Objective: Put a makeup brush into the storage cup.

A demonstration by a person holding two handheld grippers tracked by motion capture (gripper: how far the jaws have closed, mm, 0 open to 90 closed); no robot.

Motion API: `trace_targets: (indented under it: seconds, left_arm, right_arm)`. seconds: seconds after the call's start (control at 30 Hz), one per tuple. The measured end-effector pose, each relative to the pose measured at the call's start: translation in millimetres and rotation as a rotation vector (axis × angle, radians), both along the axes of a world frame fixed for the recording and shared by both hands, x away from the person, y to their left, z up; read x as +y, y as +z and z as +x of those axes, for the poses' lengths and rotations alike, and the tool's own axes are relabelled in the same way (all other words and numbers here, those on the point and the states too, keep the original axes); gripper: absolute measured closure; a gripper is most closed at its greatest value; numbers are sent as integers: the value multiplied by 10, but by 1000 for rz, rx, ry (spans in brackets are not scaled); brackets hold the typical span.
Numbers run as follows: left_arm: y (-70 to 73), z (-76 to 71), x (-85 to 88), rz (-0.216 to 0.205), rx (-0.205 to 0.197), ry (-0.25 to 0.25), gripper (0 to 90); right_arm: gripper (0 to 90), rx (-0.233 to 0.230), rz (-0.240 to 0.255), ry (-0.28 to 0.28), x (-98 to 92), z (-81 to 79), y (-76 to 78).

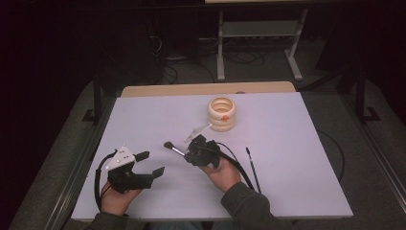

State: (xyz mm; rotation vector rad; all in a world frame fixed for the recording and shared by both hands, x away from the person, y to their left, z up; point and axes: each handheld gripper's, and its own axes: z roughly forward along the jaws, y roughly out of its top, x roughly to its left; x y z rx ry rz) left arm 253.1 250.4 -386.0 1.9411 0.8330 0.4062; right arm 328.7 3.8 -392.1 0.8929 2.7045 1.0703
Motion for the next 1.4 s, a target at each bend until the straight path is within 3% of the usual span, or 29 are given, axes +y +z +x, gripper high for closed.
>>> trace_targets:
  seconds: [0.03, 0.2, 0.27, 0.4, 0.6, 0.77, 0.93, 1.0, 1.2, 1.4]
  left_arm:
    - [3, 23, -63, 4, 5, -24, 229]
    - [2, 66, -151, -3, 29, -59, 268]
    - [11, 94, -199, -8, 33, -79, 296]
    - [36, 153, -328, -40, 68, -125, 325]
    - [84, 180, -452, -67, 82, -183, 410]
    - [121, 227, -531, -93, 116, -224, 435]
    - [99, 335, -584, -117, 213, -280, 446]
    - [99, 335, -584, -117, 213, -280, 449]
    - [70, 410, -650, -154, 290, -326, 517]
    - [59, 428, -648, -162, 314, -347, 585]
  right_arm:
    - [788, -21, 16, 2, -113, -20, 71]
    - [788, -56, 38, 0, -283, -64, 177]
    - [788, -67, 68, 10, -396, -108, 241]
    - [788, -98, 103, 23, -507, -190, 320]
    - [788, -138, 147, 70, -624, -339, 389]
    - [788, -157, 160, 88, -670, -400, 386]
    - [788, -182, 182, 133, -726, -487, 328]
    - [788, -184, 182, 139, -730, -495, 317]
    - [788, -172, 179, 187, -767, -502, 195]
    - [788, -192, 165, 215, -758, -510, 167]
